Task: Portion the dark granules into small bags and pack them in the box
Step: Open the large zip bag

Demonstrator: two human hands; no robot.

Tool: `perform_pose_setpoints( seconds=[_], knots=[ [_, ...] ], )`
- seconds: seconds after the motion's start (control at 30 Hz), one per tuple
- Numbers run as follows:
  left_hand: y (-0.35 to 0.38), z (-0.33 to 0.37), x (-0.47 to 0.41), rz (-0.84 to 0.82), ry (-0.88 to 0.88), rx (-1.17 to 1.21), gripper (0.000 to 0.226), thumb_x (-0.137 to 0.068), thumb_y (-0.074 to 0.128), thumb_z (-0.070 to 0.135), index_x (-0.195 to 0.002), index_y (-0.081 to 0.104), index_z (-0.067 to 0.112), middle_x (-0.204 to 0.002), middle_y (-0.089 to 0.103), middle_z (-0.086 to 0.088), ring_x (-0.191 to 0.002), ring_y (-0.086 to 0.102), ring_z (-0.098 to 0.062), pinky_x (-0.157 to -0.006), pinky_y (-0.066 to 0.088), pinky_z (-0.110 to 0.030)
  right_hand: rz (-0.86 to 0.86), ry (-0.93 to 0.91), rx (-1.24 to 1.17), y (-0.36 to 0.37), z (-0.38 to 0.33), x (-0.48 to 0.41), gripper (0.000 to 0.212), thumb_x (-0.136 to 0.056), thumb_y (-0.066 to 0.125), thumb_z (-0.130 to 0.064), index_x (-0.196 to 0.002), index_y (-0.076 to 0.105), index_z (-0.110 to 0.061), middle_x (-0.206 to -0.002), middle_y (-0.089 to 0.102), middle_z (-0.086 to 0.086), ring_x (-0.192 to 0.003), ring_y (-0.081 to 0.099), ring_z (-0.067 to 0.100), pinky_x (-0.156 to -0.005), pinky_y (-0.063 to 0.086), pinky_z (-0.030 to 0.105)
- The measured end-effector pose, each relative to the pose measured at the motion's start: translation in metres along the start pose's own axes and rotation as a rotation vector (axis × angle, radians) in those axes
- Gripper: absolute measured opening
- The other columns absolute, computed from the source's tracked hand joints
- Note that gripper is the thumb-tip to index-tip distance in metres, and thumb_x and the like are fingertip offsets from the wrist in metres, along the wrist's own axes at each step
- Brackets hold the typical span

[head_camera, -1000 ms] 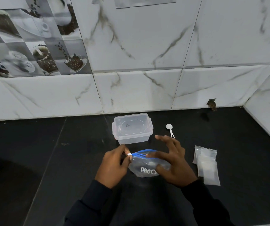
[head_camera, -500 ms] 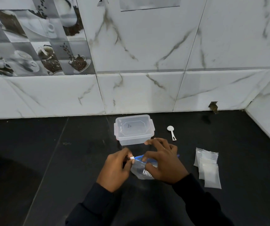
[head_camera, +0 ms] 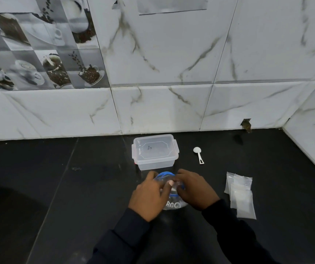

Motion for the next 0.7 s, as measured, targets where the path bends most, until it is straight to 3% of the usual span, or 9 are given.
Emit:
perform_pose_setpoints(
  seconds=[0.07, 0.17, 0.3, 0.4, 0.47, 0.53, 0.63, 0.7],
  knots=[
    [0.002, -0.013, -0.010, 0.050, -0.112, -0.082, 0.043, -0.099, 0.039, 0.050, -0.099, 0.071, 0.021, -0.101, 0.053, 0.003, -0.090, 0.064, -0.020, -0.081, 0.053, -0.034, -0.025, 0.020, 0.039, 0.005, 0.002, 0.001, 0.031, -0.083, 0.052, -0.015, -0.103, 0.070, -0.029, -0.092, 0.052, -0.008, -0.084, 0.060, 0.016, -0.071, 0.051, 0.033],
    [0.000, -0.019, -0.012, 0.069, -0.136, -0.130, 0.018, -0.091, 0.053, 0.017, -0.097, 0.069, 0.012, -0.103, 0.058, -0.005, -0.096, 0.064, -0.026, -0.080, 0.049, -0.034, -0.046, 0.130, 0.152, 0.008, 0.017, 0.005, 0.026, -0.086, 0.051, -0.014, -0.096, 0.073, -0.025, -0.093, 0.045, -0.004, -0.088, 0.063, 0.022, -0.070, 0.047, 0.030],
    [-0.010, -0.009, -0.007, 0.105, -0.084, 0.009, 0.034, -0.084, 0.054, 0.003, -0.106, 0.071, 0.023, -0.101, 0.050, 0.004, -0.095, 0.061, -0.022, -0.078, 0.047, -0.028, 0.004, 0.214, 0.105, 0.006, 0.025, 0.008, 0.034, -0.086, 0.050, -0.009, -0.109, 0.070, -0.024, -0.099, 0.050, -0.003, -0.098, 0.061, 0.021, -0.074, 0.042, 0.026],
    [-0.023, -0.001, -0.001, 0.219, -0.036, 0.118, 0.032, -0.081, 0.059, -0.002, -0.094, 0.063, 0.027, -0.096, 0.043, 0.010, -0.082, 0.056, -0.015, -0.070, 0.042, -0.024, 0.128, 0.227, -0.004, -0.004, 0.024, 0.011, 0.032, -0.084, 0.051, -0.010, -0.100, 0.072, -0.029, -0.101, 0.065, -0.005, -0.098, 0.063, 0.018, -0.082, 0.050, 0.032],
    [-0.030, -0.002, 0.004, 0.271, -0.039, 0.179, 0.032, -0.079, 0.062, 0.002, -0.089, 0.046, 0.027, -0.094, 0.043, 0.009, -0.076, 0.054, -0.014, -0.065, 0.044, -0.028, 0.234, 0.185, -0.182, -0.012, 0.023, 0.015, 0.026, -0.081, 0.055, -0.006, -0.086, 0.067, -0.029, -0.086, 0.066, -0.007, -0.082, 0.064, 0.009, -0.075, 0.054, 0.033],
    [-0.028, -0.018, 0.005, 0.279, -0.153, 0.227, 0.034, -0.079, 0.066, 0.011, -0.091, 0.037, 0.026, -0.091, 0.050, 0.007, -0.076, 0.056, -0.016, -0.064, 0.047, -0.034, 0.275, 0.154, -0.316, -0.016, 0.021, 0.020, 0.028, -0.081, 0.059, -0.001, -0.084, 0.056, -0.029, -0.079, 0.063, -0.007, -0.073, 0.062, 0.007, -0.068, 0.055, 0.028],
    [-0.015, -0.052, 0.001, 0.206, -0.344, 0.306, 0.016, -0.081, 0.070, 0.023, -0.080, 0.054, 0.021, -0.071, 0.067, 0.000, -0.064, 0.068, -0.018, -0.064, 0.056, -0.036, 0.240, 0.155, -0.390, -0.010, 0.022, 0.023, 0.041, -0.085, 0.063, -0.001, -0.105, 0.052, -0.035, -0.083, 0.062, -0.007, -0.078, 0.063, 0.006, -0.074, 0.054, 0.020],
    [0.003, -0.068, 0.000, 0.130, -0.488, 0.674, 0.021, -0.086, 0.071, 0.012, -0.066, 0.064, 0.010, -0.063, 0.068, -0.010, -0.053, 0.069, -0.017, -0.059, 0.061, -0.034, 0.227, 0.200, -0.355, 0.001, 0.029, 0.021, 0.041, -0.086, 0.064, -0.002, -0.116, 0.058, -0.030, -0.088, 0.063, -0.006, -0.083, 0.064, 0.008, -0.080, 0.053, 0.021]
  ],
)
Point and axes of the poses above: each hand's wrist, its own x-axis away from the middle knuckle, its own y-axis out of the palm, z = x × y, the point moved 7 cm from there along -x, towards the middle knuckle
